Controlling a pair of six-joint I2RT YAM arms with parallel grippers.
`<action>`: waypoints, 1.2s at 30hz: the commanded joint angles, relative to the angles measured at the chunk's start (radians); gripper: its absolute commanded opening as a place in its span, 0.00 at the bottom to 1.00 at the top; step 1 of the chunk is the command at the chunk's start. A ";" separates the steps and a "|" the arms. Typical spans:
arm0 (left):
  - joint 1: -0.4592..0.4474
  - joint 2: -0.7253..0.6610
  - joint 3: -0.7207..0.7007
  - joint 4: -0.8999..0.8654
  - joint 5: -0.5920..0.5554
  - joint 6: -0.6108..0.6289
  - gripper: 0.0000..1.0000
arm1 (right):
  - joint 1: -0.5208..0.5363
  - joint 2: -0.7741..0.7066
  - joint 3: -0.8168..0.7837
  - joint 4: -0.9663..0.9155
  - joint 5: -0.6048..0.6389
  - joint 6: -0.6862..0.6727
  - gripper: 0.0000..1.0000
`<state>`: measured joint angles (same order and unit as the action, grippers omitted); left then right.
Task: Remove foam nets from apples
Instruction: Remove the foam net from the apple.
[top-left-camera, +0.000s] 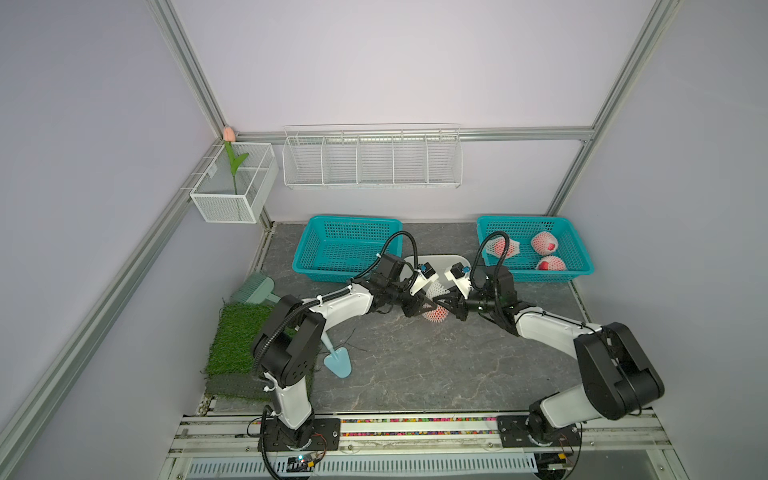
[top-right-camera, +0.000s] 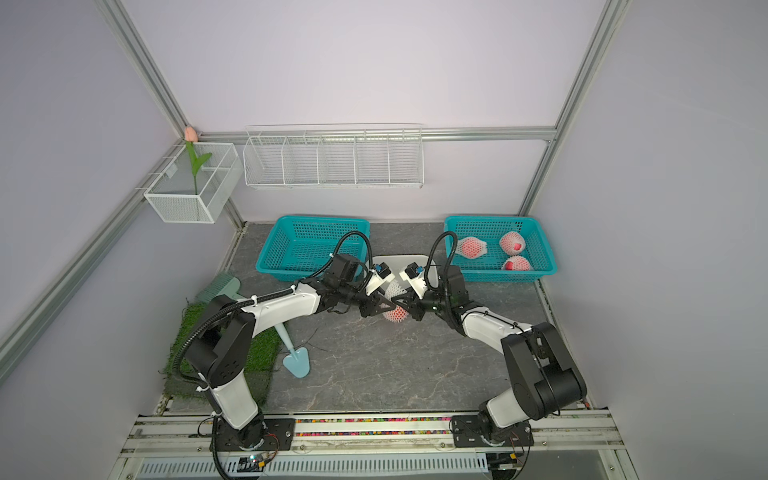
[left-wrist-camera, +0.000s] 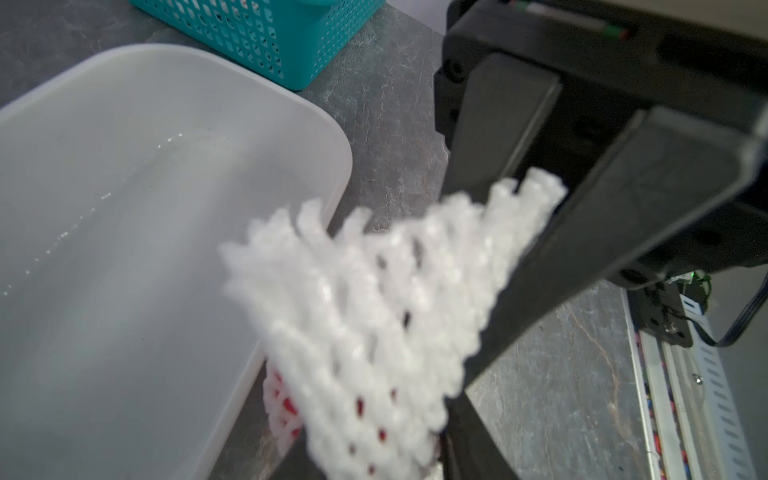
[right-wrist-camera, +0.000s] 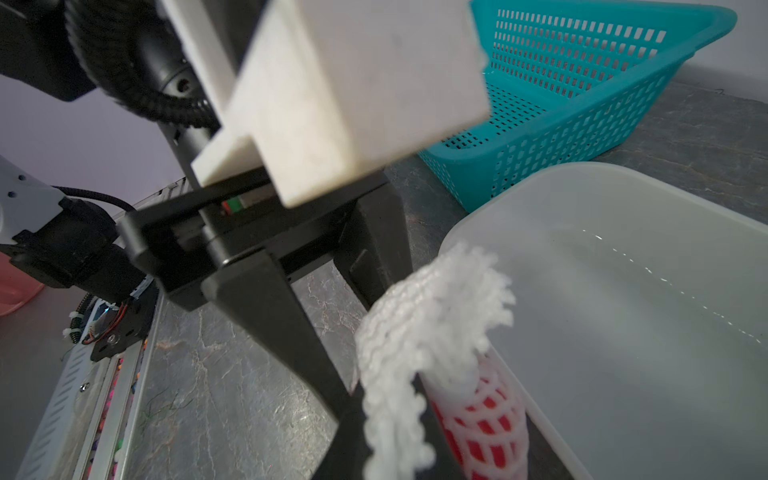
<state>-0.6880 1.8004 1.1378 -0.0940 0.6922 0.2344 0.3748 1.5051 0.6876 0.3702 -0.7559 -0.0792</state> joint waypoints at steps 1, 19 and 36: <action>-0.002 0.027 0.036 0.034 0.023 0.004 0.25 | 0.008 0.011 0.017 -0.006 -0.013 -0.014 0.31; -0.002 -0.037 -0.023 0.088 -0.034 0.011 0.12 | -0.024 -0.030 -0.076 -0.052 0.030 0.009 0.89; -0.044 -0.015 0.019 0.070 -0.014 0.008 0.12 | 0.002 0.060 -0.029 0.067 0.058 0.028 0.65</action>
<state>-0.7204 1.7874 1.1252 -0.0315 0.6544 0.2390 0.3683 1.5467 0.6422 0.3870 -0.7094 -0.0551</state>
